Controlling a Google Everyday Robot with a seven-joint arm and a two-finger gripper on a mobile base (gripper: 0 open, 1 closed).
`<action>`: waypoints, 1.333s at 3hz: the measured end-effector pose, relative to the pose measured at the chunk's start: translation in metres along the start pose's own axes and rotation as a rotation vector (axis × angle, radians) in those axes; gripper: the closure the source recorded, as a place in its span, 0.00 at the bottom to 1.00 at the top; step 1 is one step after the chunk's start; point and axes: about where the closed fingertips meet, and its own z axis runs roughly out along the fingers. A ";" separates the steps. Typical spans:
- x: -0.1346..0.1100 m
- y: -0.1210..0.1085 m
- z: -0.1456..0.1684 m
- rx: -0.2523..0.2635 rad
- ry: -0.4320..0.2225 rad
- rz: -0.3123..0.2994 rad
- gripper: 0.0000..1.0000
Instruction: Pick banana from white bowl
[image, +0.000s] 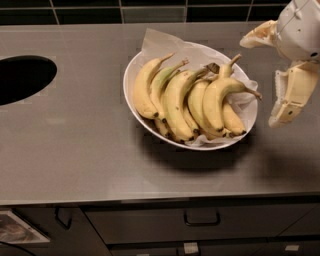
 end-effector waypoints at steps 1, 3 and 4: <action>0.000 0.000 0.000 0.000 0.000 0.000 0.00; -0.008 0.004 -0.005 -0.025 0.015 -0.092 0.00; -0.013 0.006 -0.006 -0.040 0.018 -0.161 0.00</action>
Offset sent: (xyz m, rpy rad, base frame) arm -0.0072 0.0060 0.0008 -0.0475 0.0355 0.0907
